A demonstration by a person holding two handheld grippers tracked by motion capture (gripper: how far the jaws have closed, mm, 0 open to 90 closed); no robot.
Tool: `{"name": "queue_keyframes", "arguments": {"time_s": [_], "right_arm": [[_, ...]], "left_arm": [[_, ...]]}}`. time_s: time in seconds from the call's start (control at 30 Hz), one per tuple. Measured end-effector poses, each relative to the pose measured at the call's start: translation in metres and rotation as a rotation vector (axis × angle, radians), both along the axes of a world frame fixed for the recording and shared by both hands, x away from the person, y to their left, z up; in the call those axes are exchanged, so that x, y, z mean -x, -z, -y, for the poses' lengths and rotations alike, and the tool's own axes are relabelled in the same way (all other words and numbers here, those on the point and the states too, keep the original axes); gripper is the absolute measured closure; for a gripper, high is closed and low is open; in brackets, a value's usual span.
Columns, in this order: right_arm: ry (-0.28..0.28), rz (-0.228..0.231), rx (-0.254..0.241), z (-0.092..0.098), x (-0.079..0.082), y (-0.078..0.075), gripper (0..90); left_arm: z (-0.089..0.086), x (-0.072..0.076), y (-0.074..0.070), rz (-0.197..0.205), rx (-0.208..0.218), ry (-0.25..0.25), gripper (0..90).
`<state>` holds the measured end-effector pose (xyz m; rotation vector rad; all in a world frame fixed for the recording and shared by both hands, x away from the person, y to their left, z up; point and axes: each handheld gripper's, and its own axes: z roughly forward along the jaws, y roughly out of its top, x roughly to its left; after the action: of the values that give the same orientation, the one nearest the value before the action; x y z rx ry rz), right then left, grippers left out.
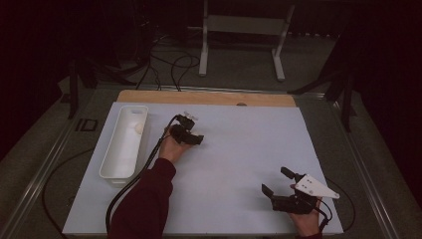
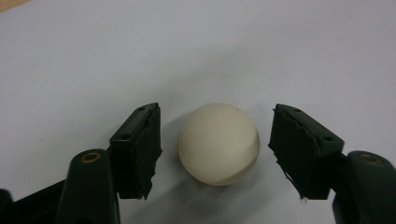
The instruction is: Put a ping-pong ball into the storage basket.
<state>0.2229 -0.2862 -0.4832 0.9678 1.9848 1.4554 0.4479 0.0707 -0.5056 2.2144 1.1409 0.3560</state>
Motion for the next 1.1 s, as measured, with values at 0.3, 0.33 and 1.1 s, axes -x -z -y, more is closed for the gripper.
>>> {"name": "queue_keyframes", "arguments": {"time_s": [0.3, 0.33, 1.1], "right_arm": [[0.001, -0.001, 0.002, 0.000, 0.000, 0.000, 7.9], [0.000, 0.000, 0.000, 0.000, 0.000, 0.000, 7.9], [-0.002, -0.002, 0.001, -0.002, 0.000, 0.000, 7.9]], "left_arm": [[0.000, 0.000, 0.002, -0.014, -0.015, 0.001, 49.2], [0.000, 0.000, 0.002, -0.012, -0.018, 0.001, 50.0], [-0.002, 0.006, -0.010, 0.015, -0.015, 0.015, 50.8]]}}
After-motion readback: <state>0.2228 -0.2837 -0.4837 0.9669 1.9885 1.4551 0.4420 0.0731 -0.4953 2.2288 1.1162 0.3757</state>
